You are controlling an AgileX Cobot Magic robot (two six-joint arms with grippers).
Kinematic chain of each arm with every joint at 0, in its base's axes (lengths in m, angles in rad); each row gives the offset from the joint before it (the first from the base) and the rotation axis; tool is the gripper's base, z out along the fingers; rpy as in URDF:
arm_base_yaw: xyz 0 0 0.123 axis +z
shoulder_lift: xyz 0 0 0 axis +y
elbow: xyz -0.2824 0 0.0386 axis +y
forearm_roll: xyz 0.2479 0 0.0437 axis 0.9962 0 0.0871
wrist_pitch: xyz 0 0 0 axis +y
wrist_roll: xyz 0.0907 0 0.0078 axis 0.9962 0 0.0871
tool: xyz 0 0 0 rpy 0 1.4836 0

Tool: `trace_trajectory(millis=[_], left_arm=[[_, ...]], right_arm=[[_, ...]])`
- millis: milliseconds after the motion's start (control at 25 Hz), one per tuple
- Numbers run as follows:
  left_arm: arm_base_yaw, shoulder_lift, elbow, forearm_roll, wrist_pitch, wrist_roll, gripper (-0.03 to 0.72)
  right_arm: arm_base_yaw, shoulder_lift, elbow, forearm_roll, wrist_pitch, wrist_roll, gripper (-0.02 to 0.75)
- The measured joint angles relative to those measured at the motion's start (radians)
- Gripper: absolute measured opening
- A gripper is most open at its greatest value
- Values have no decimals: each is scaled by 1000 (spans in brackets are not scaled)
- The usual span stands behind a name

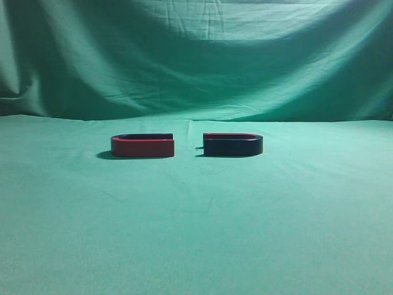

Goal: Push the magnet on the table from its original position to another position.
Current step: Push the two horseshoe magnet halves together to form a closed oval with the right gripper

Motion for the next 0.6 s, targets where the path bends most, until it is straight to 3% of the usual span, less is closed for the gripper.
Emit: trace_trajectory(millis=[600], left_arm=[[0, 0, 0, 0, 0, 0, 372]], right_arm=[[0, 0, 0, 0, 0, 0, 0]])
